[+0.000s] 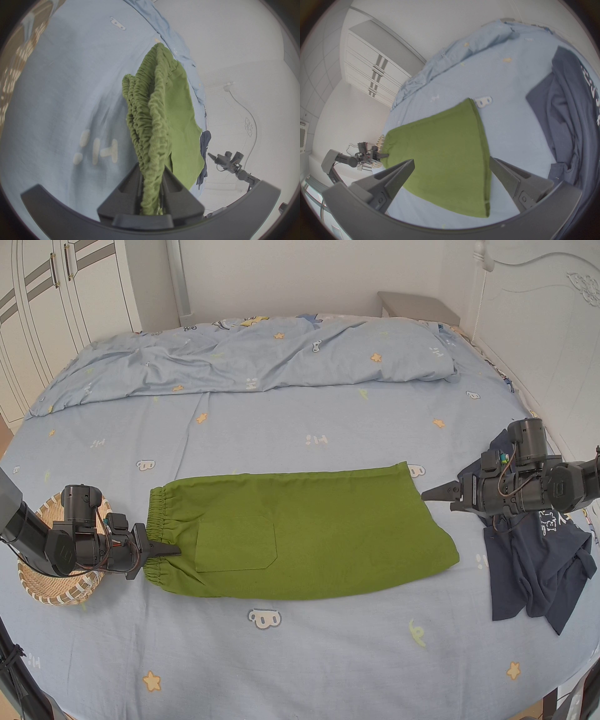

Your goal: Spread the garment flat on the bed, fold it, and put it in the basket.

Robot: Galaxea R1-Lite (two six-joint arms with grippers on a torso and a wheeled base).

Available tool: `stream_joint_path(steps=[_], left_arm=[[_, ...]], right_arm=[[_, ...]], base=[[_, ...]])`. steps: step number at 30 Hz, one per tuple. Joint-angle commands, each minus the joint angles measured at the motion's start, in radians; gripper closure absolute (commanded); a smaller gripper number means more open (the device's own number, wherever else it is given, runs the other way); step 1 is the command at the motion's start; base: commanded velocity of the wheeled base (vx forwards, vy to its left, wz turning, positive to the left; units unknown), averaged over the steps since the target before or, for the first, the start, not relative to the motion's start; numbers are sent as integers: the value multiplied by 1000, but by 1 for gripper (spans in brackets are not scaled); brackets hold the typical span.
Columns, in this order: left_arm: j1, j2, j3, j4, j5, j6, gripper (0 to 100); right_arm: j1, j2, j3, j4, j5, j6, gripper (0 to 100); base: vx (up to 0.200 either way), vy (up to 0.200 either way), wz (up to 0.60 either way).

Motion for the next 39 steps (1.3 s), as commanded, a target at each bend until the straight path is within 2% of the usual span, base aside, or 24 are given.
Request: stream_joint_path(steps=[1, 14, 18, 24, 25, 28, 34, 35, 39], left_arm=[[12, -48, -7, 1, -1, -14, 100], [21, -54, -18, 6, -1, -16, 100], [21, -54, -18, 6, -1, -16, 100], [18, -55, -12, -4, -2, -14, 100], [16, -55, -10, -4, -2, -14, 100], [15, -55, -10, -4, -2, -14, 100], [13, -55, -7, -4, -4, -14, 100], [13, -55, -7, -4, -4, -14, 100], [15, -54, -7, -4, -4, -14, 100]], right_arm=[[-18, 120, 20, 0, -1, -9, 0], [-10, 180, 40, 32, 28, -38, 0], [-4, 182, 35, 53, 98, -34, 0], [-9, 208, 15, 66, 158, -25, 0], [-13, 211, 3, 87, 193, -12, 0], [-19, 215, -28, 124, 241, 6, 0], [-32, 243, -51, 145, 259, 11, 0], [-33, 245, -51, 145, 259, 11, 100], [-42, 246, -52, 145, 261, 11, 100]], base=[[0, 0, 0], [0, 0, 0], [0, 0, 0], [0, 0, 0], [0, 0, 0], [0, 0, 0], [0, 0, 0], [0, 0, 0], [0, 0, 0]])
